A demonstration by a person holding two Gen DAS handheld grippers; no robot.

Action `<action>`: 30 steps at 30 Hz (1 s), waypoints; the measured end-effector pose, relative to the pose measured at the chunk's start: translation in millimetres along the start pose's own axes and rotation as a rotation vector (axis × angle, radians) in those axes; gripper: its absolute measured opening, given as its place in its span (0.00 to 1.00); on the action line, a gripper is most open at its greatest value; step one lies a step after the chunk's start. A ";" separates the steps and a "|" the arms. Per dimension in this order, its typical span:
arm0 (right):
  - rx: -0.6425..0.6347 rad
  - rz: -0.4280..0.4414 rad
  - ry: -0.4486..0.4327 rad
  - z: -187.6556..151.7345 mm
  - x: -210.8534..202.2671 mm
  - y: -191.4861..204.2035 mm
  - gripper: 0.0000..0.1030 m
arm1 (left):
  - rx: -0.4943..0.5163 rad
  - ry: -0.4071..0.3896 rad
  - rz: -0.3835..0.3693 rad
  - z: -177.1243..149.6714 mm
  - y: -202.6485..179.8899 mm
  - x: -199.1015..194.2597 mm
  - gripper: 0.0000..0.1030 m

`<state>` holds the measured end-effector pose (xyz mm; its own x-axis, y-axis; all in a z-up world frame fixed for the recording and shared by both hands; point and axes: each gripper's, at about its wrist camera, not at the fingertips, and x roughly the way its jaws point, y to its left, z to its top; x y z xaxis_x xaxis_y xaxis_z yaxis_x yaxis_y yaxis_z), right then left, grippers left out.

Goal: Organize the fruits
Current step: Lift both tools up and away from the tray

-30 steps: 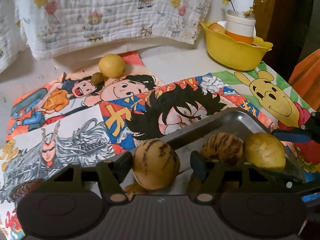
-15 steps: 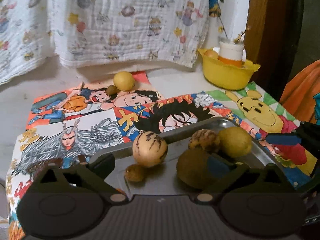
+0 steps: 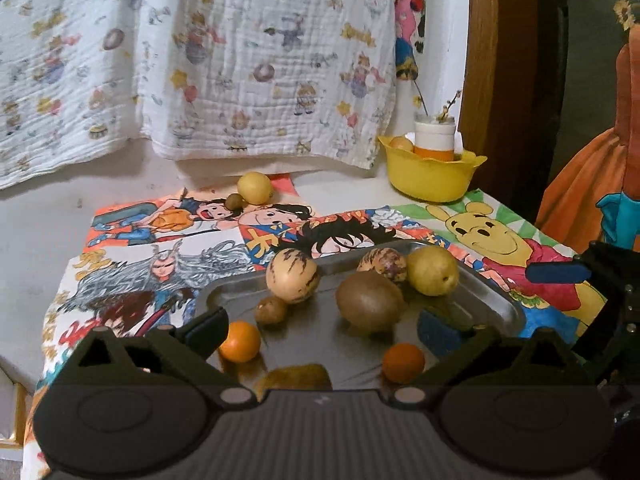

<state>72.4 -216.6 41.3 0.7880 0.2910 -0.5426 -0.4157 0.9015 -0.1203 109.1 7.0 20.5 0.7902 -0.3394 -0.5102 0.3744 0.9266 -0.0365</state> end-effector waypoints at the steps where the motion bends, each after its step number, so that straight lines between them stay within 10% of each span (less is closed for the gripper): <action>1: -0.001 -0.001 0.001 -1.7 -1.7 2.3 0.99 | -0.003 -0.001 -0.001 -2.9 0.7 -3.8 1.00; 30: 0.182 -0.091 0.110 -24.9 5.7 -8.5 0.99 | 0.031 0.110 0.121 -54.3 23.0 -24.5 1.00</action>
<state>69.1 -230.6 18.5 0.7600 0.1785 -0.6250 -0.2489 0.9682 -0.0262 72.0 45.4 -14.5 0.7732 -0.2046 -0.6003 0.2961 0.9535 0.0564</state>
